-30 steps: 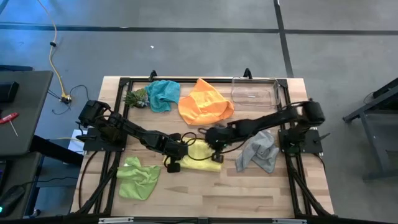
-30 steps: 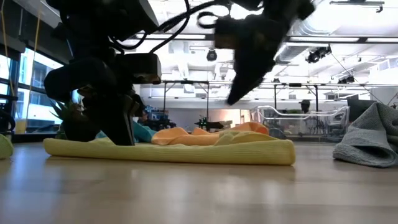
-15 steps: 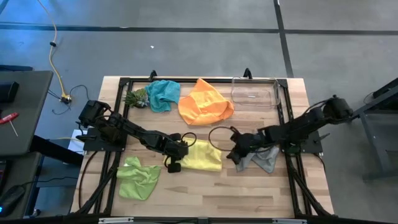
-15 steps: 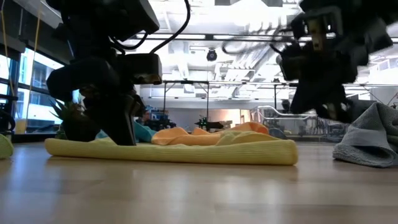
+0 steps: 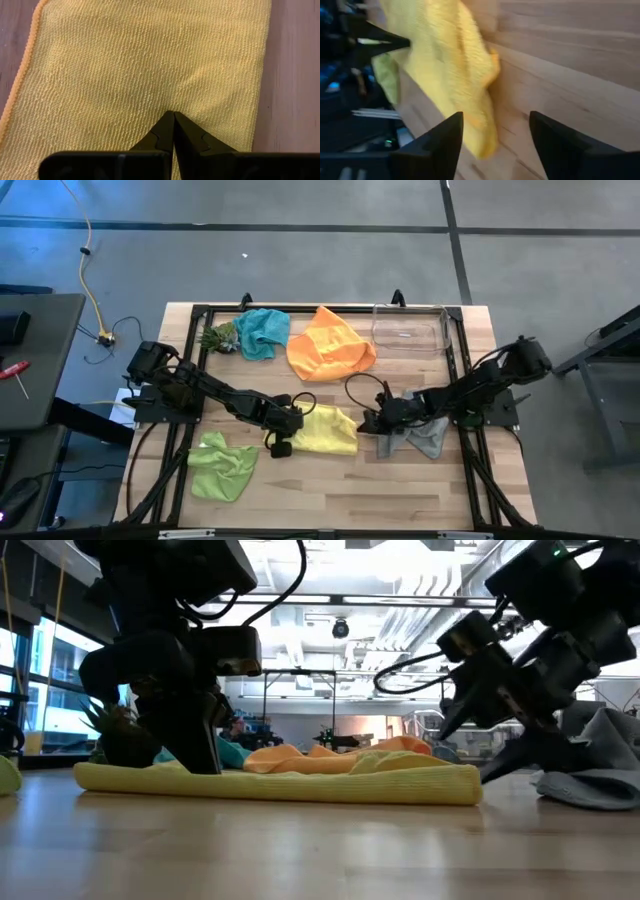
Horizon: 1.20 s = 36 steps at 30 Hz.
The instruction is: Fold microfiber towels
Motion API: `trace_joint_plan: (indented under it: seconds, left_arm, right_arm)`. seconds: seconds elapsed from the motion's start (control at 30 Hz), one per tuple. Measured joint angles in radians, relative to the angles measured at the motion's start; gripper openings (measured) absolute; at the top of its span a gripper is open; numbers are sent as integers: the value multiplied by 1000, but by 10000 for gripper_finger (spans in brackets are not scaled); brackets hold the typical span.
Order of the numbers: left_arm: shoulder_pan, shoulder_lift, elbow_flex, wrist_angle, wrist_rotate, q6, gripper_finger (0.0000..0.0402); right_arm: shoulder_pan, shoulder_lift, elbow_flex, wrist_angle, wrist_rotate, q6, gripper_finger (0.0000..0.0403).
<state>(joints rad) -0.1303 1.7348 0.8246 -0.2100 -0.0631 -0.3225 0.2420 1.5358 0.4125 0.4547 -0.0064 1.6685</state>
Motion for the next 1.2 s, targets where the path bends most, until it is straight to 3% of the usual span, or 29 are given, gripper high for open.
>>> trace_joint_plan:
  seconds: [0.6,0.87,1.2]
  left_arm:
    - [0,0,0,1,1,0,1]
    - [0,0,-1,9,1,0,0]
    - [0,0,-1,9,1,1,1]
  right_arm:
    - [-2,67,1,96,52,223,234]
    - [-13,68,-1,112,132,298,234]
    - [-61,69,-1,317,295,229,234]
